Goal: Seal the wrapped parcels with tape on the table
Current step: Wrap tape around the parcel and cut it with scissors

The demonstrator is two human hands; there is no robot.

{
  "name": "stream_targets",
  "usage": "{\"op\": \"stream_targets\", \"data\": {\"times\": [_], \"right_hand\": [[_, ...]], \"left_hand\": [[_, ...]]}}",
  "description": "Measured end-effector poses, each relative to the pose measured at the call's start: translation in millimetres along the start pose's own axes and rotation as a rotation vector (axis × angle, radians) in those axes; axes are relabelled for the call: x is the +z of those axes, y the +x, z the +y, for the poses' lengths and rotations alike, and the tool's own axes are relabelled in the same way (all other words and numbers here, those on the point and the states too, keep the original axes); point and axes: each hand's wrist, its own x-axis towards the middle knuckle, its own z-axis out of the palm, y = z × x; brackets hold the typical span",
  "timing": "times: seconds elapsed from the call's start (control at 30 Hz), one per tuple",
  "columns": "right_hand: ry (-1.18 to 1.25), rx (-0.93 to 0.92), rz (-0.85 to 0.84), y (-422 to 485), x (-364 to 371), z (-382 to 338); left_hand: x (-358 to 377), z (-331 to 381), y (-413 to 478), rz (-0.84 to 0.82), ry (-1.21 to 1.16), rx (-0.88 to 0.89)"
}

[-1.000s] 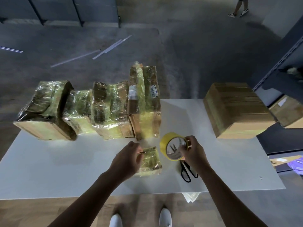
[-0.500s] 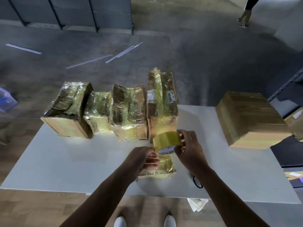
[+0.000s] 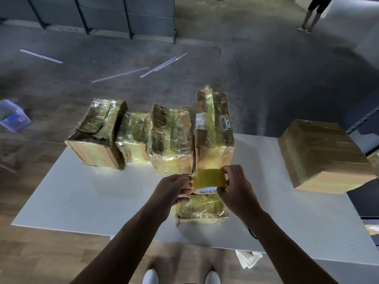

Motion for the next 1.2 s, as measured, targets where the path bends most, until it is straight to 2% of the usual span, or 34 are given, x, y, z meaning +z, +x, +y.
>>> {"op": "stream_targets", "data": {"times": [0.2,0.37,0.47,0.6,0.67,0.9,1.0,1.07,1.13,1.2], "right_hand": [[0.050,-0.003,-0.023,1,4,-2],[0.179,0.060,-0.144,2,8,5],[0.165,0.040,-0.126,3,6,6],[0.324,0.053,-0.280,5,-2,-2],[0.289,0.018,-0.294,7,-5,-5],[-0.094,-0.281,-0.349,27,-16,-22],[0.032,-0.223,-0.377,33,-14,-28],[0.148,-0.168,-0.380,36,-14,-29],[0.182,-0.142,-0.387,39,-12,-29],[0.193,-0.136,-0.398,41,-12,-29]], "left_hand": [[-3,-4,9,0.042,-0.010,-0.049],[-5,-10,16,0.027,-0.038,-0.097],[-4,-11,16,0.006,-0.036,-0.114],[-3,-14,15,-0.025,-0.041,-0.147],[-4,-15,16,0.007,0.002,-0.139],[-12,-24,19,0.140,0.071,-0.077],[-13,-23,18,0.169,-0.001,-0.055],[-16,-19,16,0.109,-0.075,-0.037],[-18,-16,15,0.065,-0.064,-0.014],[-18,-16,15,0.093,-0.036,0.009]]}}
